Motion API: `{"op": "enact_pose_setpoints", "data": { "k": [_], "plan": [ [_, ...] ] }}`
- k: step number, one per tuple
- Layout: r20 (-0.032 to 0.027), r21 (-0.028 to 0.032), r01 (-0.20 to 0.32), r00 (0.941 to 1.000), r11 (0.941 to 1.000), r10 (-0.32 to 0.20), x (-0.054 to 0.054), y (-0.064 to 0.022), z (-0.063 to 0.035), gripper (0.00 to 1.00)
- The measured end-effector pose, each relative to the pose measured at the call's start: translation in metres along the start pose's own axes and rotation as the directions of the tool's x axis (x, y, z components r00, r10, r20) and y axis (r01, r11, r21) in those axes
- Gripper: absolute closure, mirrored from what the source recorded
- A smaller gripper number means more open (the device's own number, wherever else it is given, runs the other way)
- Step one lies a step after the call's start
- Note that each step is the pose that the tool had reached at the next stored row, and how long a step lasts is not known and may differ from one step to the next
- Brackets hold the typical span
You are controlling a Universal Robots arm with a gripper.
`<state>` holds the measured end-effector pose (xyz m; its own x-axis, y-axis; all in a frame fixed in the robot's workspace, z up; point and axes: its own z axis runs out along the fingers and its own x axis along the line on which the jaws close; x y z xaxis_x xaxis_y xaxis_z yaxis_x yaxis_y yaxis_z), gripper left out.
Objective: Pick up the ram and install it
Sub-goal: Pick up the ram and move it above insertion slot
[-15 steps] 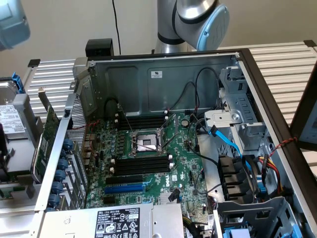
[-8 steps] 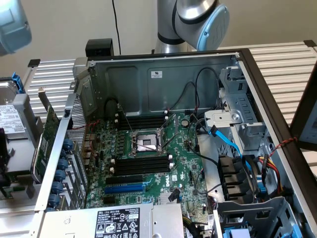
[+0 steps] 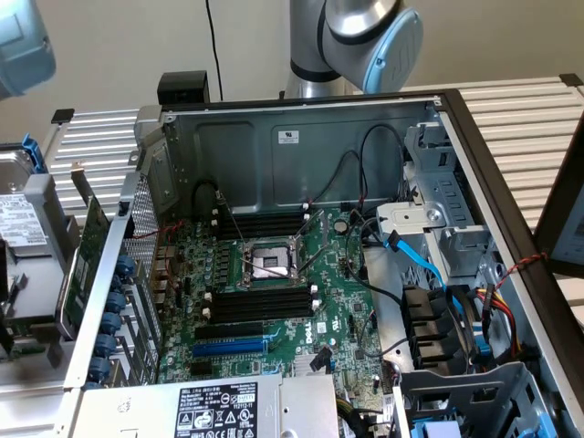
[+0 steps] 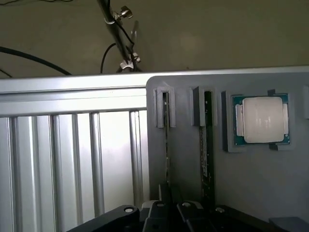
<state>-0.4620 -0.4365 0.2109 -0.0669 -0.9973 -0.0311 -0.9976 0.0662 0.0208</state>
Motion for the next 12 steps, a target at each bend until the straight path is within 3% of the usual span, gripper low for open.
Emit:
{"op": "enact_pose_setpoints", "data": {
  "k": [12],
  "plan": [
    [-0.0010,-0.0003,-0.002,1.0000,1.0000,0.002,0.002,0.0010,-0.0545,0.88]
  ]
}}
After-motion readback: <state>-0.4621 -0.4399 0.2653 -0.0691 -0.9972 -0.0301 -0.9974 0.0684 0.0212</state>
